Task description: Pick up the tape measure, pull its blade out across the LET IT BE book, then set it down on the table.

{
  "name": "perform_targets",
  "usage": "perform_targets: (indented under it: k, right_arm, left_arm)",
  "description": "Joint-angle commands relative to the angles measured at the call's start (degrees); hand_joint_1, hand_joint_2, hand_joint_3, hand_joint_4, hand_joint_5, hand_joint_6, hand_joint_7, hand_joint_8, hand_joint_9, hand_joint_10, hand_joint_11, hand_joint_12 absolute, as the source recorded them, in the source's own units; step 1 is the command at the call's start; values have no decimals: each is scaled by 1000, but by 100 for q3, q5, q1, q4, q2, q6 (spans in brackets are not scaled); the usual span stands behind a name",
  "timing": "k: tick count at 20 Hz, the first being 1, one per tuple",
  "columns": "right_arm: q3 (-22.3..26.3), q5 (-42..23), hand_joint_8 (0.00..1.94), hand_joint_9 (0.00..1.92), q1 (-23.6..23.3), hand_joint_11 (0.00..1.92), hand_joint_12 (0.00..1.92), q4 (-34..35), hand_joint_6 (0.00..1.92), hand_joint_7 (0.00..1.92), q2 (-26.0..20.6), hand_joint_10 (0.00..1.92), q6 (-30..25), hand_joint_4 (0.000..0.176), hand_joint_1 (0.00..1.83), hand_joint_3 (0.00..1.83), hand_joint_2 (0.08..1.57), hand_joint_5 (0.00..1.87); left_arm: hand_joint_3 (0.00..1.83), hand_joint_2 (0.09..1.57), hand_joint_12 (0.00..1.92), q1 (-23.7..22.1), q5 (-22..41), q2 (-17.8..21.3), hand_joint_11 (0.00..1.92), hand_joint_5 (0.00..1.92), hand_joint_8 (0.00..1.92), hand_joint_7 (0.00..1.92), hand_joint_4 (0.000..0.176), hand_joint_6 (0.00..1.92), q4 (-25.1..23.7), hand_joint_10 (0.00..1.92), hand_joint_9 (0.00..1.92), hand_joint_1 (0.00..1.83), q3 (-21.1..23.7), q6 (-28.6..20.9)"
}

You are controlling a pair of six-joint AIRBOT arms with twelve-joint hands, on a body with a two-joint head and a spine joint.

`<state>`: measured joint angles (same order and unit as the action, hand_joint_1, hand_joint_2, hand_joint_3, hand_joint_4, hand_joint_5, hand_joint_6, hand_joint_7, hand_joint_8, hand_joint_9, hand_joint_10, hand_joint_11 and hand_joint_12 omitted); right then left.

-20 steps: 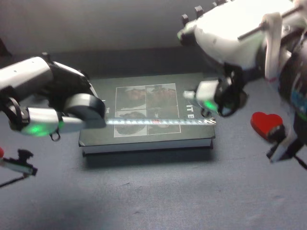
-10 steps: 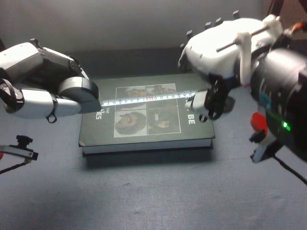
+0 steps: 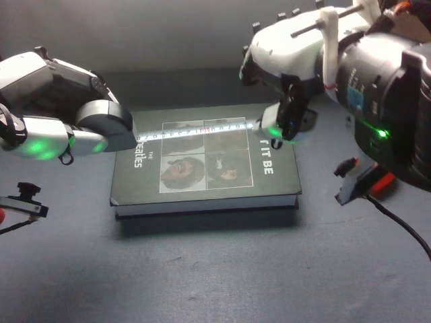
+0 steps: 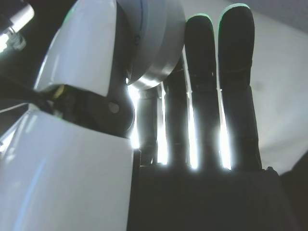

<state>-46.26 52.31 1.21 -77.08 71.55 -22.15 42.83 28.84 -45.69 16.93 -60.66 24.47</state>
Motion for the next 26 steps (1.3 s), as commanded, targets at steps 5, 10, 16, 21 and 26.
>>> perform_targets:
  k: [5, 10, 16, 21, 26]
  right_arm:
    - [-288, -154, 5, 633, -115, 249, 906, -395, 0, 669, 201, 12, -172, 0, 957, 1, 1128, 573]
    - [-545, -107, 9, 656, -43, 282, 924, -248, 6, 683, 502, 18, -121, 0, 956, 1, 1129, 579]
    - [-639, 9, 2, 638, 52, 263, 926, -224, 13, 671, 731, 7, -120, 0, 945, 4, 1142, 608]
    - [-883, -70, 9, 662, 71, 291, 936, -27, 21, 692, 824, 15, -93, 0, 946, 2, 1143, 646]
    - [-1100, -250, 12, 673, 147, 304, 935, 329, 23, 713, 870, 15, 38, 0, 940, 1, 1141, 667]
  left_arm:
    - [1, 1127, 1195, -128, 614, -33, 868, 894, 1035, 970, 0, 872, -237, 1333, 893, 1377, -117, -292]
    - [0, 1133, 1182, -135, 614, -33, 843, 874, 1071, 942, 0, 919, -262, 1318, 900, 1375, -115, -293]
    - [0, 1130, 1186, -143, 615, -32, 859, 921, 1104, 905, 0, 866, -309, 1311, 913, 1375, -159, -314]
    - [0, 1131, 1184, -171, 615, -28, 853, 923, 1106, 918, 0, 855, -334, 1331, 888, 1375, -173, -324]
    - [0, 1136, 1185, -224, 618, -29, 840, 901, 1120, 913, 0, 873, -351, 1339, 884, 1373, -179, -328]
